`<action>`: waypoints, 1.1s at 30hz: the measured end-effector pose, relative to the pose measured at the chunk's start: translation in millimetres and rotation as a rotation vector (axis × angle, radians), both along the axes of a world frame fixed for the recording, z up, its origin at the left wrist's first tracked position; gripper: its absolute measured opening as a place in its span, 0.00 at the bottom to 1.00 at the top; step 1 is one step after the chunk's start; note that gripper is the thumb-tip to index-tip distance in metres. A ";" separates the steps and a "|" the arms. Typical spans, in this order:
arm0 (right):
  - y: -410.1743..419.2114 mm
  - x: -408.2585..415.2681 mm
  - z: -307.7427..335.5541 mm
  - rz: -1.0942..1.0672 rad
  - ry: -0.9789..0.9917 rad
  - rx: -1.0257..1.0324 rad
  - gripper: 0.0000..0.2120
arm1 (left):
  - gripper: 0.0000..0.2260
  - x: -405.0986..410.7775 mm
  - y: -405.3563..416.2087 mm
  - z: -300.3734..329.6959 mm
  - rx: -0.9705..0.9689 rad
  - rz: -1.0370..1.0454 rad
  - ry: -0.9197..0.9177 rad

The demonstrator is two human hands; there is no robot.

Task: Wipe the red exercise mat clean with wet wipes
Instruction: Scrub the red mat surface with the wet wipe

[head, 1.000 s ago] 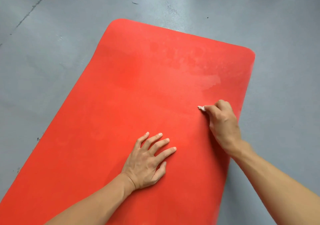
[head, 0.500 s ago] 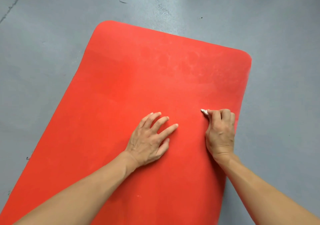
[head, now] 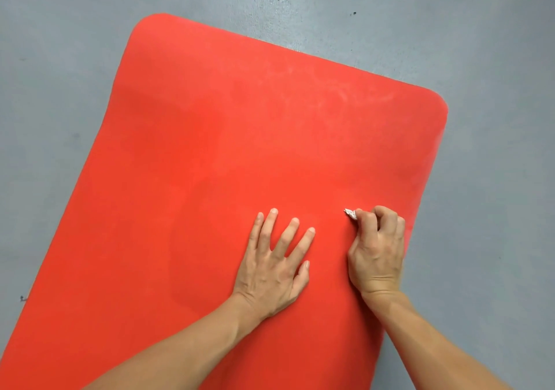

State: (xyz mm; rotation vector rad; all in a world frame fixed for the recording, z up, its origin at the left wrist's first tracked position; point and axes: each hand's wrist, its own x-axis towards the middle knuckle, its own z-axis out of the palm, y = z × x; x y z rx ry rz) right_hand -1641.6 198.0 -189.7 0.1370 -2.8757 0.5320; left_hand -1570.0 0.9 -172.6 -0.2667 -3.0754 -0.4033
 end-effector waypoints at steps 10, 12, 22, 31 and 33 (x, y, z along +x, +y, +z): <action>-1.6 -1.8 0.7 0.015 0.004 -0.001 0.07 | 0.23 -3.2 0.6 2.3 0.047 -0.020 0.035; -2.2 -3.2 1.2 0.018 0.011 -0.010 0.06 | 0.23 -4.2 0.0 3.3 0.036 -0.014 0.031; 48.5 9.7 19.4 0.436 -0.075 -0.164 0.07 | 0.24 -2.9 0.7 -1.3 -0.052 -0.039 0.007; 89.6 -152.4 22.7 0.172 0.017 -0.244 0.09 | 0.23 -1.9 0.2 -4.8 -0.044 -0.054 0.033; 83.1 -134.0 25.6 0.099 -0.012 -0.271 0.08 | 0.23 -2.5 -0.9 -4.7 -0.038 -0.055 0.033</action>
